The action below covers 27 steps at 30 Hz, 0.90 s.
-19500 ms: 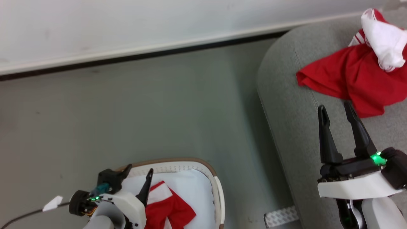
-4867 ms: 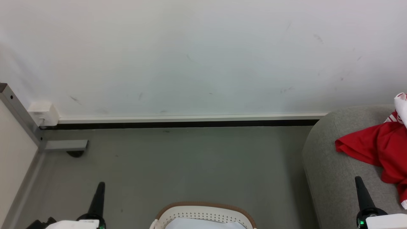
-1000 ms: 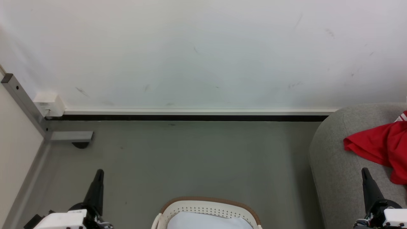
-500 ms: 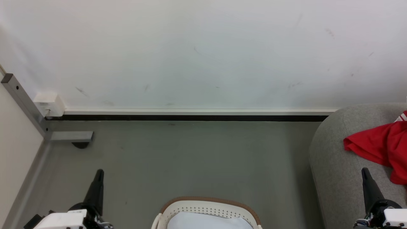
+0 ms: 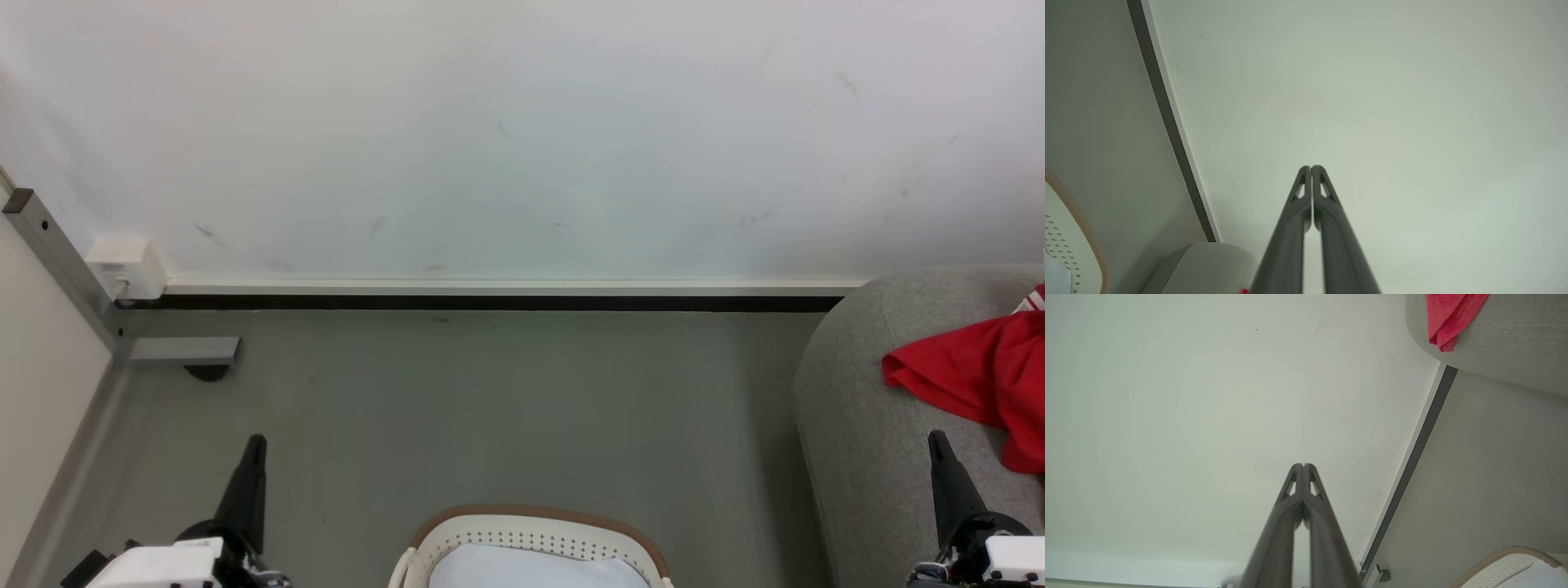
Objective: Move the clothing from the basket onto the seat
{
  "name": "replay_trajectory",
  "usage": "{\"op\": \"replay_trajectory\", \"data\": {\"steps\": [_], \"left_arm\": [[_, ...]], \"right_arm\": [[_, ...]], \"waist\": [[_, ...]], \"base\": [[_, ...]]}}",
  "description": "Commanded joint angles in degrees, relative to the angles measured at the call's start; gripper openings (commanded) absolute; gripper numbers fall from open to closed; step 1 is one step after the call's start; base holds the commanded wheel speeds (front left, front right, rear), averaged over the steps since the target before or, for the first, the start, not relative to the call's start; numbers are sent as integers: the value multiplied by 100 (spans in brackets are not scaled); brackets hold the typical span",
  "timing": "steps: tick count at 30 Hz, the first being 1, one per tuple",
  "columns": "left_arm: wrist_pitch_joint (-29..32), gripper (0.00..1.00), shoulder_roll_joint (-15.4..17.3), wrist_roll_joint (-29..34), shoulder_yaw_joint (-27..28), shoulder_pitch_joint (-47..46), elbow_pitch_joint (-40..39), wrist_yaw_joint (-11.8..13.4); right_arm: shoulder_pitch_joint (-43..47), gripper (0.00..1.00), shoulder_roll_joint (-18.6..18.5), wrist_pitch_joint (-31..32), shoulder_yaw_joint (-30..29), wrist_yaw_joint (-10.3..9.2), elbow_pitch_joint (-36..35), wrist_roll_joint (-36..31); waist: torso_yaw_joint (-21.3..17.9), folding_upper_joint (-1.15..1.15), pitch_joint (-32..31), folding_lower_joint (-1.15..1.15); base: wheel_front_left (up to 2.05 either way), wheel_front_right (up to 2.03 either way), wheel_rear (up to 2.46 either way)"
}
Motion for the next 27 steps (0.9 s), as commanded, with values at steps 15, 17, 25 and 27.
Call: {"op": "replay_trajectory", "data": {"steps": [15,17,25,27], "left_arm": [[26,0,42,-70,10,-36,-13,-23],[26,0,43,-70,10,-36,-14,-23],[26,0,43,-70,10,-36,-14,-23],[26,0,43,-70,10,-36,-14,-23]], "right_arm": [[-34,0,2,26,-24,-12,-30,-3],[-34,0,2,25,-24,-12,-30,-3],[-34,0,2,25,-24,-12,-30,-2],[-34,0,2,25,-23,-12,-30,-2]], "waist": [[0,0,0,0],[0,0,0,0],[0,0,0,0],[0,0,0,0]], "base": [[0,0,0],[0,0,0],[0,0,0],[0,0,0]]}}
